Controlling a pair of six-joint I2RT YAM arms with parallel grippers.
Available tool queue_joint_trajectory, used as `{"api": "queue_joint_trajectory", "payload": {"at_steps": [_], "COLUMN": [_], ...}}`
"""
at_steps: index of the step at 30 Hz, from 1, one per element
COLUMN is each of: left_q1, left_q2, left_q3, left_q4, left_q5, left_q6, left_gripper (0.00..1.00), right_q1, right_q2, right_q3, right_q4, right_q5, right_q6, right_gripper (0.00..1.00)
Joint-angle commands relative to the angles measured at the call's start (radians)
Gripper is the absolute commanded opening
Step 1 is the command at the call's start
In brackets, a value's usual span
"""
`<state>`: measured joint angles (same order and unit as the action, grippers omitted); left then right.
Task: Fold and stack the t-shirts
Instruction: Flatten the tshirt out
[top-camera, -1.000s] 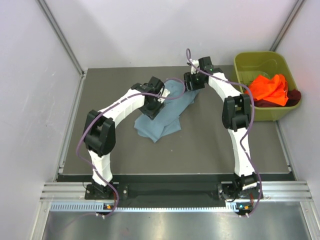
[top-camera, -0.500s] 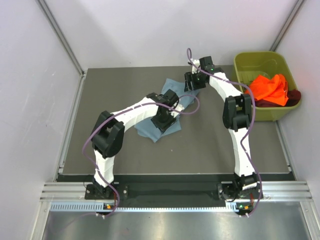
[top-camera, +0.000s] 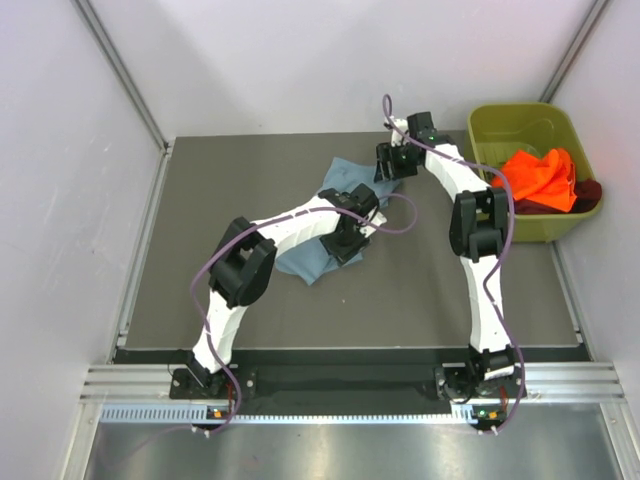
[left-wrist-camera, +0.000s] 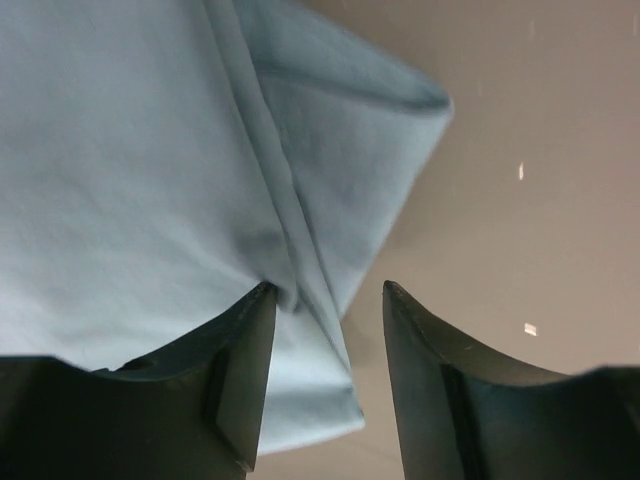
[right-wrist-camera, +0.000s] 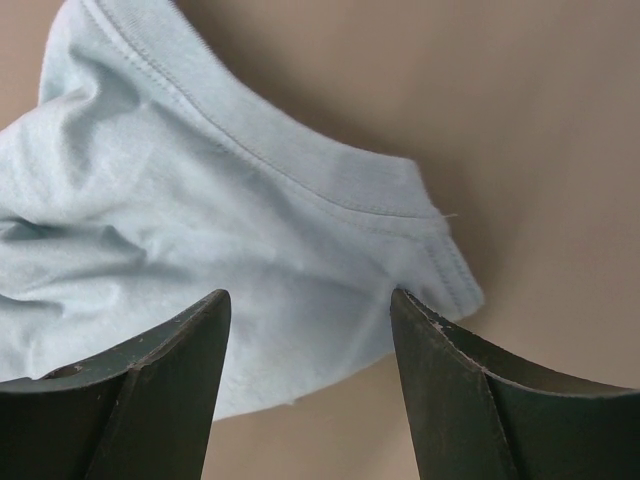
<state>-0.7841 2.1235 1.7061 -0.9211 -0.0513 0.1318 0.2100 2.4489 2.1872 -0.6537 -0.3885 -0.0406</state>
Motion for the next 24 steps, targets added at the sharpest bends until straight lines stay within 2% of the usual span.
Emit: {"api": "queue_joint_trajectory", "payload": {"at_steps": [1, 9, 10, 24], "left_q1": [-0.007, -0.017, -0.020, -0.026], "left_q2": [0.021, 0.047, 0.044, 0.076], "left_q3": [0.107, 0.148, 0.151, 0.185], "left_q4": [0.025, 0.024, 0.024, 0.010], "left_q5": [-0.012, -0.007, -0.009, 0.042], "left_q6": [-0.009, -0.017, -0.015, -0.020], "left_gripper": [0.52, 0.45, 0.41, 0.45], "right_q1": [-0.024, -0.037, -0.038, -0.044], "right_q2": [-0.079, -0.080, -0.079, -0.077], "right_q3": [0.010, 0.013, 0.011, 0.006], "right_q4": [0.017, 0.020, 0.020, 0.022], "right_q5": [-0.015, -0.021, -0.023, -0.020], "right_q6": [0.010, 0.015, 0.015, 0.011], "right_gripper": [0.65, 0.65, 0.65, 0.65]}}
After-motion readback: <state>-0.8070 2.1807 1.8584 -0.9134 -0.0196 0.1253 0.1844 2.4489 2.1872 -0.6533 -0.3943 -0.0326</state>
